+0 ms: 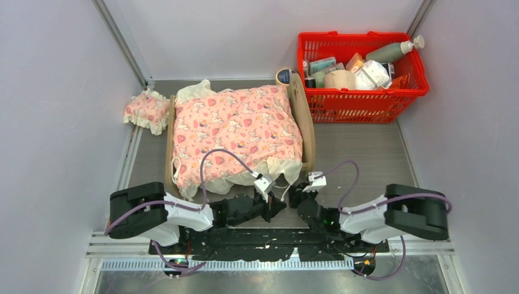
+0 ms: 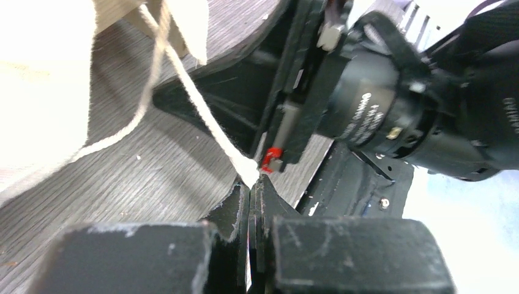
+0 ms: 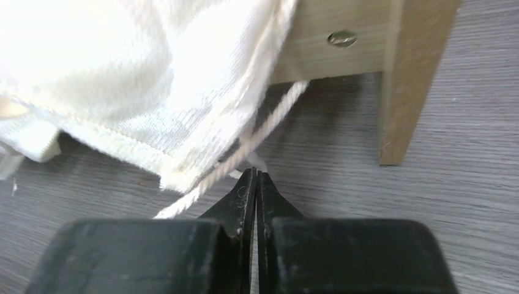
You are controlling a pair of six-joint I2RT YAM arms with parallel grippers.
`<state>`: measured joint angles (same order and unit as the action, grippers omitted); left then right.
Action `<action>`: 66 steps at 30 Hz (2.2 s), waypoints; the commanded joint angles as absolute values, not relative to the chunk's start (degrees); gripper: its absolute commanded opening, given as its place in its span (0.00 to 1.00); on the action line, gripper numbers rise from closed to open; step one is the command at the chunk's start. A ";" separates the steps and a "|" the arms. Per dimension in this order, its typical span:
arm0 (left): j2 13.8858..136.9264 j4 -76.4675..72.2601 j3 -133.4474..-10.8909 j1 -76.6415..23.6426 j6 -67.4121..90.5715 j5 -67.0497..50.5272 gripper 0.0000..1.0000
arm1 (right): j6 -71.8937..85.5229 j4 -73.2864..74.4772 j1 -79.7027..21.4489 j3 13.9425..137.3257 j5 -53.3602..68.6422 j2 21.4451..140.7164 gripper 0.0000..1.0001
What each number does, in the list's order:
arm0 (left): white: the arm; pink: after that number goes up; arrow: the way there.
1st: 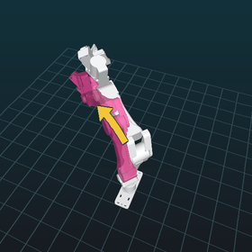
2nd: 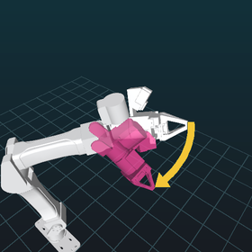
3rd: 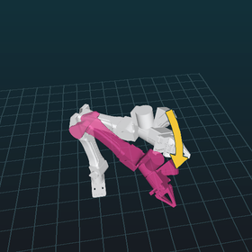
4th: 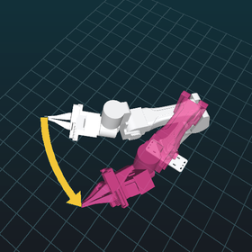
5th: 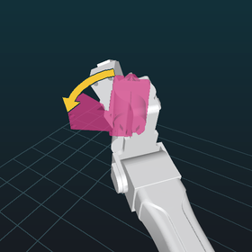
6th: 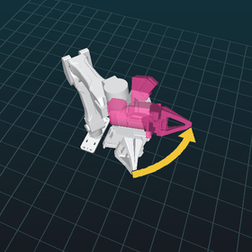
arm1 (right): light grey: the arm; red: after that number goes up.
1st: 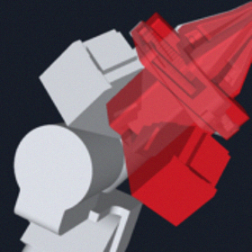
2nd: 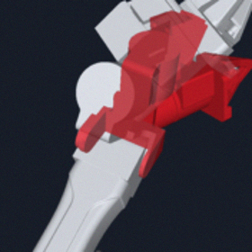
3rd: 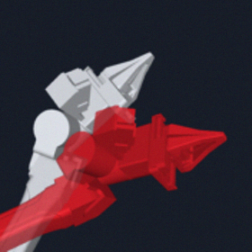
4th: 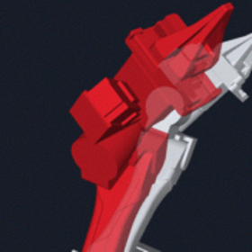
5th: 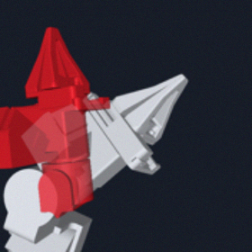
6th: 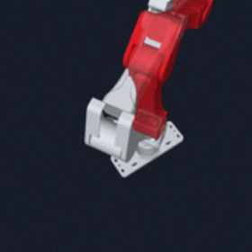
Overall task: Set up the pet bed
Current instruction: Cross the ropes on the bed frame.
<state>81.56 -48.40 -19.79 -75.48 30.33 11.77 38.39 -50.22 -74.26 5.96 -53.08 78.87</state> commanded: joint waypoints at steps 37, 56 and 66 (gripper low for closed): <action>74.01 -44.26 -20.43 -75.68 33.57 15.99 0.00 | 26.33 -79.23 -74.26 2.68 -50.29 88.80 0.61; 73.67 -40.40 -22.06 -75.71 30.95 19.35 0.00 | 44.70 -55.38 -73.83 -2.51 -49.54 70.55 0.05; 76.68 -38.15 -24.30 -75.61 30.08 20.08 0.00 | 57.25 29.63 -73.70 13.23 -44.43 25.98 0.05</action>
